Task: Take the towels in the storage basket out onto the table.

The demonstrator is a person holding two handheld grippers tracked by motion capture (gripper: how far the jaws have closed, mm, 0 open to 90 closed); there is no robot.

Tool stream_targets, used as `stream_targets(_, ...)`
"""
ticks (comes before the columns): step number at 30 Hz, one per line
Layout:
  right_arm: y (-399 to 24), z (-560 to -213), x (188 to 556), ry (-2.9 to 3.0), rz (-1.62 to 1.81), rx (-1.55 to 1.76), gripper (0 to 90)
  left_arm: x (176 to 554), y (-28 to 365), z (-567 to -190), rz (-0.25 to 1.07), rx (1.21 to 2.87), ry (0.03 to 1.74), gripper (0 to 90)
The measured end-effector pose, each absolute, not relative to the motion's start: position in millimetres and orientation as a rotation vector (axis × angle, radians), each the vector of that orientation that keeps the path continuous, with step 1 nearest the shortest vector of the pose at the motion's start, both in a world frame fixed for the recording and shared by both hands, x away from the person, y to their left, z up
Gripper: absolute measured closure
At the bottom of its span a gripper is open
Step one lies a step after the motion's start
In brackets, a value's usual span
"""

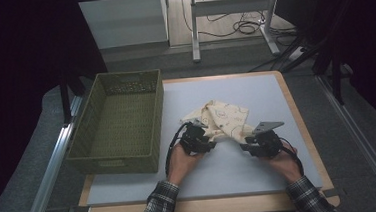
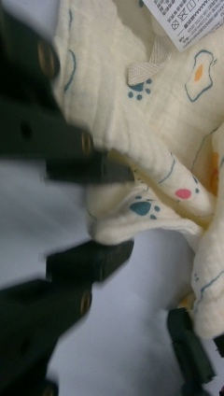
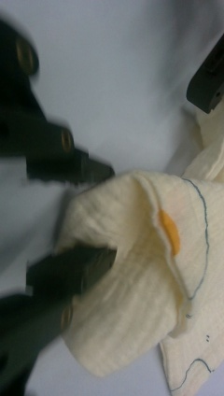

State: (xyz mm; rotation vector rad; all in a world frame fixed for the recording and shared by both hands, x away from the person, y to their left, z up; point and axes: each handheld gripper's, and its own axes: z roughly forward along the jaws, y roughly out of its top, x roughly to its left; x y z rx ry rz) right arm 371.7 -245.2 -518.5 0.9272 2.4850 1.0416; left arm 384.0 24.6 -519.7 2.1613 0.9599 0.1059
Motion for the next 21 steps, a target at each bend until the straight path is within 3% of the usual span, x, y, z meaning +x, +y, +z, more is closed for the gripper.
stream_targets(2, -245.7, -516.7, 373.1, 2.473, 1.071, 0.94, 79.7, 383.5, 27.6, -521.4, 0.103, 2.149, 0.96, 83.5)
stream_targets(3, -247.3, -512.3, 372.6, 2.466, 1.094, 0.945, 82.9, 382.5, 29.1, -520.8, 0.101, 2.144, 0.96, 85.2)
stream_targets(11, -270.9, -456.3, 358.9, 2.406, 1.178, 0.941, 84.2, 351.0, 54.7, -489.6, 0.112, 2.126, 0.917, 85.4)
stream_targets(15, -277.0, -445.6, 353.9, 2.422, 1.084, 0.961, 82.5, 330.8, 61.3, -483.5, 0.095, 2.159, 0.892, 84.3)
stream_targets(18, -285.3, -451.7, 352.3, 2.427, 1.016, 1.002, 75.5, 318.8, 70.0, -487.8, 0.049, 2.175, 0.902, 80.0)
stream_targets(21, -299.2, -464.4, 353.6, 2.416, 0.97, 1.075, 66.3, 312.2, 78.0, -494.3, 0.044, 2.176, 0.931, 61.5)
